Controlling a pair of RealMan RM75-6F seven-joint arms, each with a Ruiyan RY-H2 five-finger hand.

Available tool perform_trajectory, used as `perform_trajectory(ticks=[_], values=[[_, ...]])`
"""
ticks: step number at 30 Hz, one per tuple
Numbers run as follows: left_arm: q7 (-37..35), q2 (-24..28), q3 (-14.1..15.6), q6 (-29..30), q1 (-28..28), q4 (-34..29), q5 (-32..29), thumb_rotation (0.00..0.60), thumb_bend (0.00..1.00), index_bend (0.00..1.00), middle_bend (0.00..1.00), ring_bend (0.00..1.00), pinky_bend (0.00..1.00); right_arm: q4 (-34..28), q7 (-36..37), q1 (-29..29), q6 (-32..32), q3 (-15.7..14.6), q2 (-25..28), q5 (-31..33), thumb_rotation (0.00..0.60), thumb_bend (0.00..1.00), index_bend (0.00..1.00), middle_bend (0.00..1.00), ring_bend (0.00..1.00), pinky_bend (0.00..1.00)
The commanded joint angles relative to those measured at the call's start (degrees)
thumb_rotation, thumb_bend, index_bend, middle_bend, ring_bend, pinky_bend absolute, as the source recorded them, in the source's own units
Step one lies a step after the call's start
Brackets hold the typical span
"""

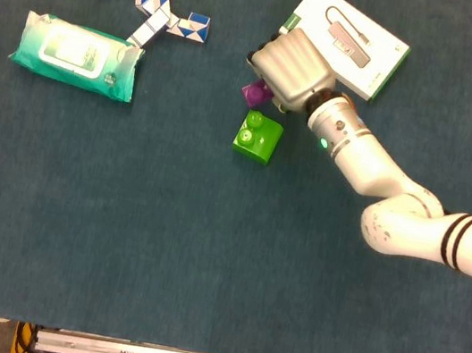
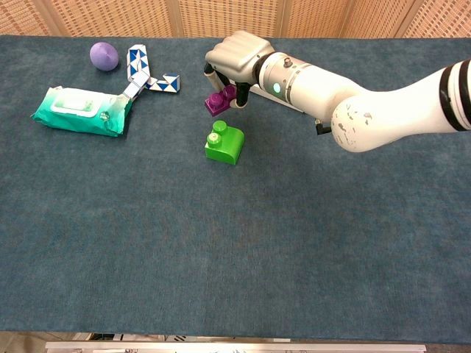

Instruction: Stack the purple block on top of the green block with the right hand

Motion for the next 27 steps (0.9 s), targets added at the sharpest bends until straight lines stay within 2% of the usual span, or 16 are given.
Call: perform_trajectory(ticks=[1,15,21,27], values=[[0.08,-0.02,-0.02,-0.01,0.02,0.01,-0.01,0.6,0.23,0.3,0.34,0.3,0.19,1.76,0.05,1.02,-0.94,-0.16,-1.26,0.48,0.6,0.26,0.6,0.54,0.42,0.52],[-0.08,0.02,-0.24,-0.07,0.3,0.21,-0.79,0.6,0.23,0.3,0.34,0.3,0.19,7.49,1.86,3.17,-4.42,-1.62,-4.28,-0.64,0.6,0.26,0.61,0.54,0.42,0.52],[0.02,-0.11,-0.26,-0.02,0.3,0.27,-0.54,0.6,0.23,0.3,0.34,0.3,0.19,5.58,3.0,2.38,-5.15,-2.97,-2.18,-1.8,0.6,0.26,0.61,0.55,0.42,0.52],[0.07,-0.02,-0.24,-0.03,0.27,0.15,-0.3,0.6,0.23,0.3,0.34,0.3,0.19,0.66,4.17,0.37,-4.18,-4.48,2.04,-2.9,0.6,0.26,0.61,0.55,0.42,0.52]])
